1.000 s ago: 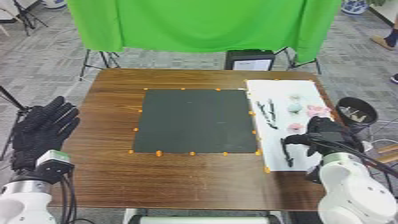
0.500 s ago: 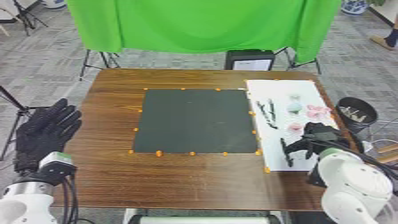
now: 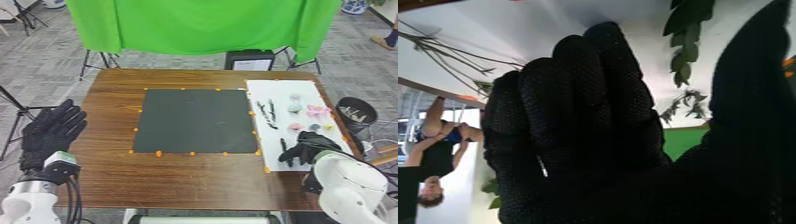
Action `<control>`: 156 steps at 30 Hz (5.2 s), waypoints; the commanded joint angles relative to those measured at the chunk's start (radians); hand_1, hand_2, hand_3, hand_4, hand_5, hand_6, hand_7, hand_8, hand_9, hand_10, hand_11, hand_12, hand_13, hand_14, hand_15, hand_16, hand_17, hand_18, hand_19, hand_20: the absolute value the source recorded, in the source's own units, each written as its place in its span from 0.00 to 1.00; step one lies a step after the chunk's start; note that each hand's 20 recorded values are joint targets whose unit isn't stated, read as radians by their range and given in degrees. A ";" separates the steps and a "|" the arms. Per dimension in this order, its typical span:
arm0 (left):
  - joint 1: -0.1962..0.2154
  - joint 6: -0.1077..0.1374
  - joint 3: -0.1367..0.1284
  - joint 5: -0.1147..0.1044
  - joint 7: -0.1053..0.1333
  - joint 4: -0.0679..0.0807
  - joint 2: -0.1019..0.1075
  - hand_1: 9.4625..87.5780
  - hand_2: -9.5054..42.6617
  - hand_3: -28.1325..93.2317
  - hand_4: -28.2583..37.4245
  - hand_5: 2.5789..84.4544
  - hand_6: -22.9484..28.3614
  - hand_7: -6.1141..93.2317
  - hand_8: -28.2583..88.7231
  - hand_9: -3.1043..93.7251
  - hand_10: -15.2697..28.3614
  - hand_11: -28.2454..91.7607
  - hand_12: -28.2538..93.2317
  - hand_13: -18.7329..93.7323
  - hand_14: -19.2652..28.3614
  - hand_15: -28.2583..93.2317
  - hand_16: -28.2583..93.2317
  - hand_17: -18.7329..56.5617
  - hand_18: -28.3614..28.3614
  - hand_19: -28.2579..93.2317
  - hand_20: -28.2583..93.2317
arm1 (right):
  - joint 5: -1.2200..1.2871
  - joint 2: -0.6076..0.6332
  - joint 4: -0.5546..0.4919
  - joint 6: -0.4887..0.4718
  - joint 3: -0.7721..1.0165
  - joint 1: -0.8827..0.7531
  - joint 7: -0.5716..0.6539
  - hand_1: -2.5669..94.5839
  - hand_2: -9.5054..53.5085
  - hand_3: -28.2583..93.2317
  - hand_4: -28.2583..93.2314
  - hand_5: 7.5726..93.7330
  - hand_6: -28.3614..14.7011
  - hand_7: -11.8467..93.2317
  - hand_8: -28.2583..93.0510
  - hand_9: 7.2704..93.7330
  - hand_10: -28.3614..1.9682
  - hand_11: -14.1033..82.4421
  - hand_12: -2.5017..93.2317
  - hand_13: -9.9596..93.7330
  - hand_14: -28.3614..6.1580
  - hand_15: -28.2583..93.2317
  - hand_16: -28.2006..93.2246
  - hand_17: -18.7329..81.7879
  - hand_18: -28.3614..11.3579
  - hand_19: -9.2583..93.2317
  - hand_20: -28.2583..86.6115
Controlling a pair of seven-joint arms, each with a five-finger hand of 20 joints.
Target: Arrange flowers
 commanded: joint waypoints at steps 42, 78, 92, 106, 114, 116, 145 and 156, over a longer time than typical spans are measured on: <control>0.022 -0.025 0.009 -0.086 0.015 -0.002 -0.008 0.22 0.38 0.85 0.01 0.54 0.66 0.16 0.19 0.43 0.74 0.39 0.33 0.40 0.77 0.51 0.18 0.17 0.79 0.55 0.31 | -0.054 0.001 -0.010 0.704 -0.127 0.005 0.041 0.61 0.00 0.87 0.11 0.77 0.67 0.59 0.38 1.00 0.67 0.29 0.51 0.97 0.72 0.47 0.73 0.74 0.20 0.93 0.49; 0.074 0.024 -0.015 -0.199 0.039 -0.006 0.064 0.20 0.41 0.84 0.00 0.54 0.65 0.15 0.18 0.43 0.73 0.38 0.33 0.40 0.75 0.50 0.18 0.18 0.78 0.54 0.31 | 0.038 -0.613 0.569 0.593 -0.816 0.733 0.052 0.60 0.00 0.87 0.10 0.74 0.67 0.63 0.37 1.00 0.66 0.30 0.52 0.93 0.64 0.56 0.67 0.71 0.14 0.96 0.49; -0.011 0.036 0.077 -0.200 0.026 0.020 0.080 0.20 0.41 0.85 0.00 0.54 0.65 0.16 0.18 0.43 0.73 0.38 0.33 0.40 0.75 0.50 0.18 0.18 0.78 0.54 0.31 | -0.026 -0.750 0.619 0.576 -0.773 0.617 0.056 0.60 0.00 0.87 0.09 0.75 0.66 0.61 0.37 1.00 0.66 0.32 0.53 0.93 0.62 0.59 0.65 0.71 0.12 0.98 0.49; -0.059 0.030 0.138 -0.202 0.045 0.039 0.084 0.20 0.41 0.85 0.00 0.54 0.66 0.16 0.19 0.43 0.73 0.39 0.33 0.40 0.76 0.51 0.18 0.18 0.78 0.54 0.31 | -0.092 -0.783 0.647 0.522 -0.728 0.579 0.012 0.58 0.00 0.84 0.03 0.75 0.61 0.55 0.37 0.99 0.62 0.29 0.52 0.91 0.55 0.62 0.59 0.70 0.12 0.98 0.47; -0.043 0.037 0.114 -0.178 0.060 0.036 0.084 0.21 0.41 0.85 0.00 0.54 0.66 0.17 0.18 0.42 0.74 0.39 0.33 0.40 0.76 0.51 0.18 0.18 0.78 0.55 0.31 | -0.095 -0.766 0.645 0.508 -0.726 0.572 0.043 0.54 0.00 0.83 0.00 0.74 0.61 0.53 0.37 0.96 0.58 0.33 0.48 0.89 0.52 0.64 0.54 0.68 0.10 0.98 0.47; -0.038 0.036 0.111 -0.184 0.059 0.033 0.080 0.21 0.40 0.85 0.00 0.54 0.66 0.17 0.18 0.42 0.74 0.39 0.33 0.40 0.76 0.51 0.18 0.18 0.78 0.55 0.31 | -0.084 -0.761 0.636 0.514 -0.725 0.572 0.043 0.53 0.00 0.81 0.00 0.74 0.60 0.51 0.37 0.94 0.54 0.37 0.44 0.89 0.51 0.65 0.53 0.67 0.09 0.97 0.47; 0.051 0.019 0.020 -0.143 0.110 -0.009 0.055 0.21 0.41 0.85 0.01 0.54 0.66 0.17 0.18 0.42 0.74 0.39 0.33 0.40 0.76 0.51 0.18 0.17 0.79 0.55 0.31 | -0.166 -0.372 0.178 0.509 -0.530 0.574 -0.123 0.36 0.00 0.83 0.01 0.71 0.49 0.32 0.16 0.82 0.35 0.41 0.28 0.81 0.39 0.67 0.50 0.62 0.02 0.99 0.52; 0.094 0.016 -0.025 -0.113 0.154 -0.040 0.076 0.21 0.41 0.85 0.01 0.54 0.66 0.17 0.18 0.42 0.74 0.39 0.33 0.40 0.76 0.51 0.18 0.17 0.79 0.55 0.31 | -0.171 0.013 0.001 0.515 -0.067 0.211 -0.001 0.39 0.00 0.87 0.00 0.60 0.43 0.28 0.16 0.62 0.24 0.32 0.22 0.71 0.34 0.71 0.47 0.56 0.03 0.96 0.52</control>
